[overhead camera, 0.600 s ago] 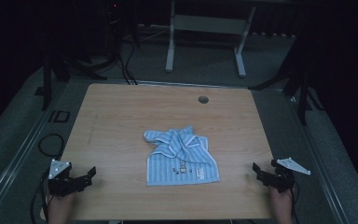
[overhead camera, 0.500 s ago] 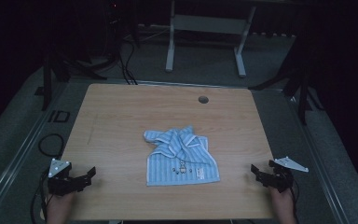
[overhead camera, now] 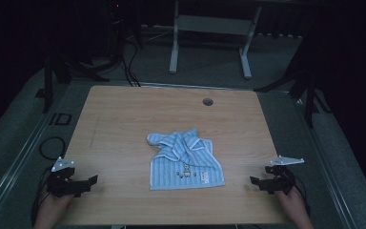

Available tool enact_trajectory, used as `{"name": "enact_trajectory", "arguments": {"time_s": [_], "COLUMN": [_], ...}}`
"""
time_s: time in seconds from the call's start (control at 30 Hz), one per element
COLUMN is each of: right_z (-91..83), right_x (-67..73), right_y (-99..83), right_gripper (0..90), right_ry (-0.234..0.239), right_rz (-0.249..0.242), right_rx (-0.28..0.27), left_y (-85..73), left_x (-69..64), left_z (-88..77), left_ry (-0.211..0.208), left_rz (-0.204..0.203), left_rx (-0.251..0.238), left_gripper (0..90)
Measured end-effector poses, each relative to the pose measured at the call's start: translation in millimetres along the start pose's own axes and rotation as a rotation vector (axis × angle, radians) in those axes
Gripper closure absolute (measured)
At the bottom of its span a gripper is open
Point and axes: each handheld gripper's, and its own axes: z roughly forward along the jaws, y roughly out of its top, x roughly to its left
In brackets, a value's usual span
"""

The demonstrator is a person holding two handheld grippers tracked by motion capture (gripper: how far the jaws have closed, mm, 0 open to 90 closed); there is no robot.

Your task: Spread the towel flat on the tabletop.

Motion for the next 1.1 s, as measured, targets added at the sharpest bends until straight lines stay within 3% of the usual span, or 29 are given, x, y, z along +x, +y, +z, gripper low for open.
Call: {"name": "enact_trajectory", "arguments": {"time_s": [0.2, 0.3, 0.43, 0.5, 0.57, 0.9, 0.97, 1.1], "right_z": [5.3, 8.4, 12.4, 14.4, 16.8, 32.4, 34.0, 39.4], "right_x": [7.8, 13.3, 19.0, 21.2, 23.7, 37.1, 40.6, 47.3], "right_y": [12.3, 18.5, 25.7, 28.9, 31.7, 42.5, 46.8, 56.8], "right_gripper": [12.4, 12.4, 13.2, 12.7, 12.9, 16.1, 23.4, 25.7], "right_ry": [0.07, 0.057, 0.056, 0.081, 0.072, 0.126, 0.135, 0.15], "right_rz": [-0.031, -0.071, -0.117, -0.122, -0.122, -0.191, -0.213, -0.253], "right_rx": [0.056, 0.078, 0.1, 0.096, 0.096, 0.148, 0.148, 0.171], "left_y": [19.1, 28.2, 38.2, 42.6, 45.8, 58.1, 61.6, 69.3], "left_x": [-28.0, -42.9, -60.9, -68.8, -77.1, -105.2, -110.6, -122.8], "left_z": [9.4, 17.5, 28.5, 33.6, 39.5, 65.5, 69.9, 79.1], "left_ry": [-0.002, -0.035, -0.048, -0.07, -0.077, -0.13, -0.127, -0.152], "left_rz": [0.122, 0.172, 0.238, 0.255, 0.287, 0.341, 0.349, 0.383], "left_rx": [0.112, 0.149, 0.182, 0.194, 0.208, 0.255, 0.256, 0.272], "left_gripper": [1.2, 1.3, 1.3, 1.3, 1.3, 1.3, 1.3, 1.3]}}
